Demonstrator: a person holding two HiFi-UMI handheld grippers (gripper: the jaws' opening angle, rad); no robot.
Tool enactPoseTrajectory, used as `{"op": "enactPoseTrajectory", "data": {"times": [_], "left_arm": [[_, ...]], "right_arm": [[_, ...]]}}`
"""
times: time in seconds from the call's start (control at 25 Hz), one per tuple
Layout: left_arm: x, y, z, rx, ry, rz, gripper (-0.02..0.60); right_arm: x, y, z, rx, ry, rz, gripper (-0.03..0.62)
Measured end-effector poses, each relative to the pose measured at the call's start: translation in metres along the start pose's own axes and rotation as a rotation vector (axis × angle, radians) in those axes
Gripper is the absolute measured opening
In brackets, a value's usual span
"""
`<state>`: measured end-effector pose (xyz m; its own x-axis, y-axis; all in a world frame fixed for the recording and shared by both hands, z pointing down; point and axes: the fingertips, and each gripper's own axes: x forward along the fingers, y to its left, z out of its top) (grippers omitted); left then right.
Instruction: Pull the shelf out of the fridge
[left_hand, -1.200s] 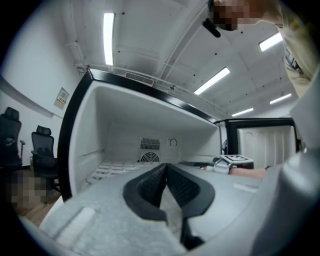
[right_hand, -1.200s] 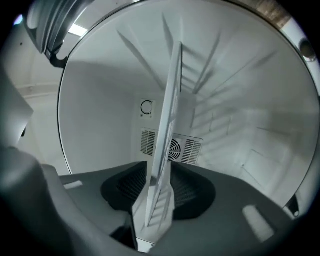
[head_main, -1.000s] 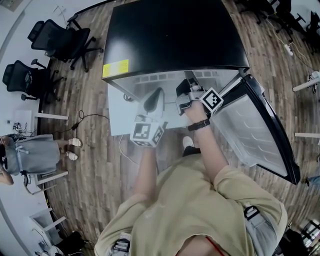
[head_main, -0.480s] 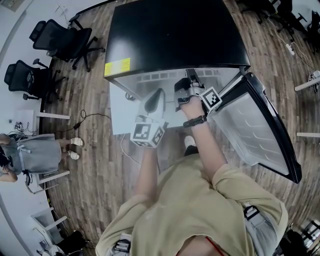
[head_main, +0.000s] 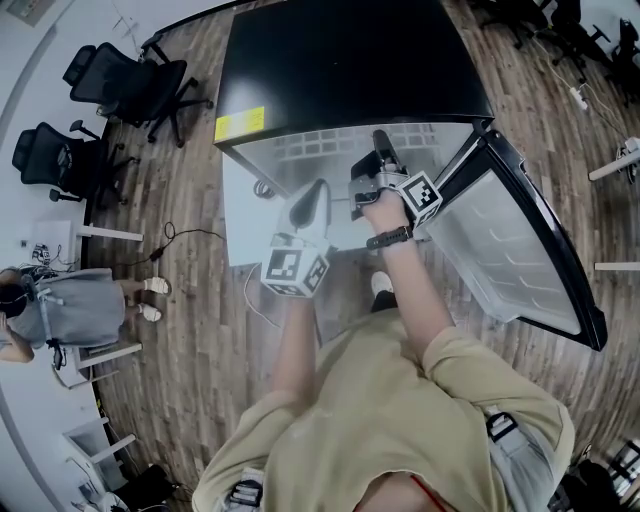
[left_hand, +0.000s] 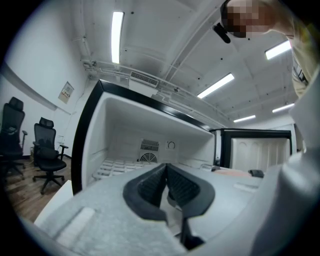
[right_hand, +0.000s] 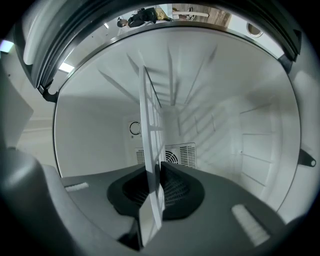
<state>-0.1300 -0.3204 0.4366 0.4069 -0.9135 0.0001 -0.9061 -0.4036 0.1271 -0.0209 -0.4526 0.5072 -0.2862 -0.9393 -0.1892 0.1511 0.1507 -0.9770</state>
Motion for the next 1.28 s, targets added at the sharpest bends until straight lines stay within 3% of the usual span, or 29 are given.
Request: {"op": "enactPoseTrajectory", "data": {"times": [1.08,1.28], "left_arm": [[-0.060,-0.037,0.014,-0.026,-0.044,-0.059,0.002],[-0.071,-0.037,0.021,-0.006,-0.064,-0.030,0.002]], "right_arm": [[-0.084,-0.001,-0.014,0.079,-0.040,-0.037,0.035],[-0.092,0.009,-0.018,0.085,-0.046,-0.034,0.037]]}}
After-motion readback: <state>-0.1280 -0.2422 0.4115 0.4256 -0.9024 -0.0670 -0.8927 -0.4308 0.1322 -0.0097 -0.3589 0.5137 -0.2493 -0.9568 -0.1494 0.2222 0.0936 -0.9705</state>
